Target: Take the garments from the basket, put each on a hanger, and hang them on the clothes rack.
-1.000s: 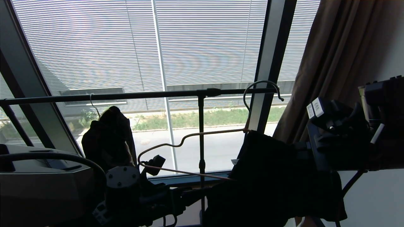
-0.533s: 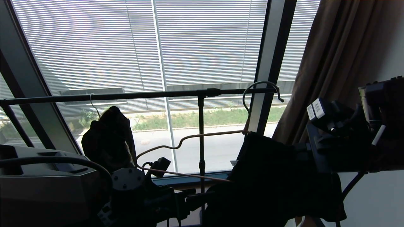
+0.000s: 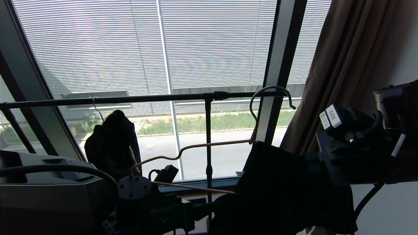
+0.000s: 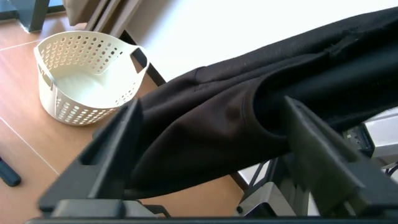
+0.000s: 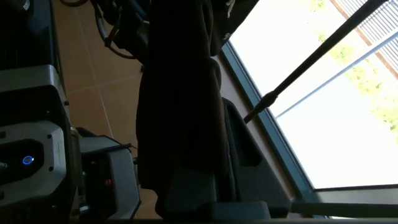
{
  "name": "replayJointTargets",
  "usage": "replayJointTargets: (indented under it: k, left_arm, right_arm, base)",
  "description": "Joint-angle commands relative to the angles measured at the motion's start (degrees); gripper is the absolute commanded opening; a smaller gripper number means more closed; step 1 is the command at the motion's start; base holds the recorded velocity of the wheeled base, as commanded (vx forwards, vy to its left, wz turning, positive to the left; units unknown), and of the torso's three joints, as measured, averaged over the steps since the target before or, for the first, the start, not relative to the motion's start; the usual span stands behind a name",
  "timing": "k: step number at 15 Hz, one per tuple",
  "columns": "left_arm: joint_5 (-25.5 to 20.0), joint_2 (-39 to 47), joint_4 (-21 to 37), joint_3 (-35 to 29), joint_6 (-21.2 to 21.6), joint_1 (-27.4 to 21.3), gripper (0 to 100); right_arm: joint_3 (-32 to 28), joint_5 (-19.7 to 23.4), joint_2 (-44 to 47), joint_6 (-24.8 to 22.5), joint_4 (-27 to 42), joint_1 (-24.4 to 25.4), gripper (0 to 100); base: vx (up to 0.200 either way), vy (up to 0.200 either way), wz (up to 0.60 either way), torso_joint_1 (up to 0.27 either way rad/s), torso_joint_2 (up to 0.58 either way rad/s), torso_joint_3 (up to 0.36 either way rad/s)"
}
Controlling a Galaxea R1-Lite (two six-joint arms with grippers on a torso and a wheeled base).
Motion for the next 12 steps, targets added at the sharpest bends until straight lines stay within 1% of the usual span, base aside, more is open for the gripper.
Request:
replayJointTargets:
  k: [1, 4, 5, 7, 11, 12]
  left_arm:
    - [0.01, 0.05, -0.06, -0.02, 0.01, -0.05, 0]
    - [0.10, -0.13, -0.06, 0.07, 0.10, 0.21, 0]
    - [0.10, -0.22, -0.06, 0.42, 0.10, 1.18, 0]
    - [0.10, -1.01, -0.06, 1.39, 0.72, 3.73, 0]
    - [0.10, -3.20, -0.06, 2.35, 4.41, 9.26, 0]
    - [0.19, -3.73, -0.06, 2.18, 5.99, 11.81, 0]
  right_arm:
    - [0.15, 0.03, 0.02, -0.03, 0.01, 0.62, 0]
    - [0.15, 0.03, 0.02, -0.03, 0.01, 0.53, 0]
    - [0.06, -0.06, 0.02, -0.03, 0.01, 0.35, 0]
    - [-0.21, 0.03, 0.29, -0.03, 0.01, -1.05, 0]
    - [-0.47, -0.06, 1.60, -0.20, -0.07, -4.04, 0]
    - [-0.38, -0.15, 2.04, -0.29, -0.78, -4.48, 0]
  base:
    - [0.000, 0.000, 0.00, 0.000, 0.00, 0.000]
    - [0.000, 0.000, 0.00, 0.000, 0.00, 0.000]
    - [0.000, 0.000, 0.00, 0.000, 0.00, 0.000]
    - [0.000, 0.000, 0.00, 0.000, 0.00, 0.000]
    - [0.000, 0.000, 0.00, 0.000, 0.00, 0.000]
    - [0.000, 0.000, 0.00, 0.000, 0.00, 0.000]
